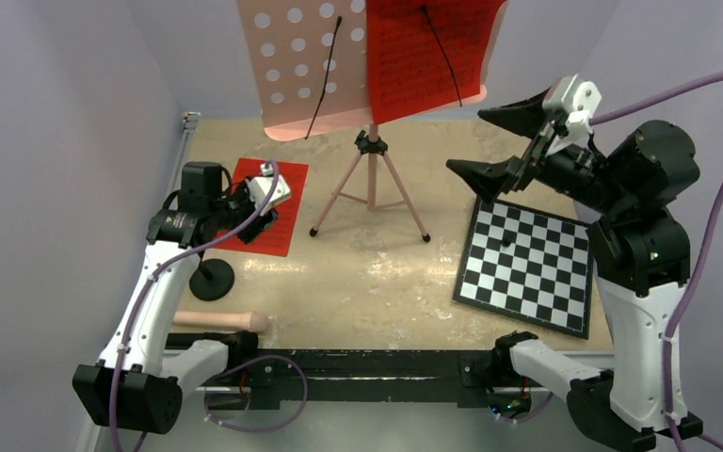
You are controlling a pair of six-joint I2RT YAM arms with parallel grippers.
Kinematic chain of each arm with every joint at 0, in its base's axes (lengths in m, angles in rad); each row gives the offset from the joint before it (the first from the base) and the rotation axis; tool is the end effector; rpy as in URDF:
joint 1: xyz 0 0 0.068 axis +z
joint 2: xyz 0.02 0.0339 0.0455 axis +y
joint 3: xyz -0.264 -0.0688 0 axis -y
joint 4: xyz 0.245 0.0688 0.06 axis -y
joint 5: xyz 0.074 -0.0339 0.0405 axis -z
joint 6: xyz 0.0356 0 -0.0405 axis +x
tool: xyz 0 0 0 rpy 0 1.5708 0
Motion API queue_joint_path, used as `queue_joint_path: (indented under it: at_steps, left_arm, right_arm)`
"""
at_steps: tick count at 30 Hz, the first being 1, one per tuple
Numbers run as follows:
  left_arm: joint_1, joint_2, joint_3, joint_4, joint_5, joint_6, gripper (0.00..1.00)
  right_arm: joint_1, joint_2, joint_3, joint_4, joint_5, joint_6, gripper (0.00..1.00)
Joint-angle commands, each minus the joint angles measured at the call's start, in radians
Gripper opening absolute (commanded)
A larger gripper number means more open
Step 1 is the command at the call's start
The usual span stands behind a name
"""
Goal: Pack up the instrument practice props
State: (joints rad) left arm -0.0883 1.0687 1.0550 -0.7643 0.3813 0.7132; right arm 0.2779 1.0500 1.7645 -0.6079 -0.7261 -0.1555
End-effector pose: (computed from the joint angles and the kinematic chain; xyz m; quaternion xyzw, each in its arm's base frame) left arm 0.2130 -0.0322 0.3264 0.4207 0.8054 -0.0498 0.4145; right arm 0.1228 0.0596 0.5591 -0.3923 0.5535 0.2795 0.6795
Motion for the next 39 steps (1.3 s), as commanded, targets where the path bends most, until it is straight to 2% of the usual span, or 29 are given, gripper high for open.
queue_joint_path:
  at_steps: [1,7,10,14,18,24,28,31,34,39]
  left_arm:
    - [-0.106,-0.050,0.112,-0.084,0.280,0.046,0.56]
    - [-0.272,-0.036,0.316,-0.125,0.344,0.023,0.54]
    - [-0.357,0.004,0.436,-0.021,0.351,-0.073,0.56]
    - [-0.472,0.101,0.607,0.155,0.341,-0.229,0.67]
    - [-0.575,0.239,0.781,0.265,0.310,-0.363,0.77]
    - [-0.693,0.391,0.887,0.511,0.203,-0.628,0.83]
    - [-0.728,0.555,1.073,0.534,0.041,-0.782,0.83]
    - [-0.728,0.677,1.208,0.523,-0.033,-0.844,0.82]
    - [-0.729,0.735,1.254,0.541,-0.083,-0.896,0.81]
    - [-0.747,0.772,1.274,0.526,-0.162,-0.910,0.80]
  right_arm:
    - [-0.086,0.070,0.070,0.095,-0.063,0.188,0.92]
    - [-0.126,0.170,0.108,0.246,-0.103,0.191,0.90]
    - [-0.165,0.228,0.150,0.322,-0.084,0.234,0.88]
    - [-0.228,0.297,0.206,0.390,-0.134,0.316,0.87]
    - [-0.273,0.297,0.175,0.456,-0.172,0.342,0.87]
    - [-0.356,0.282,0.135,0.518,-0.104,0.340,0.88]
    - [-0.366,0.282,0.115,0.562,-0.067,0.292,0.90]
    - [-0.367,0.285,0.109,0.641,-0.075,0.232,0.91]
    - [-0.373,0.316,0.161,0.651,-0.052,0.204,0.92]
    - [-0.382,0.375,0.251,0.702,-0.104,0.184,0.90]
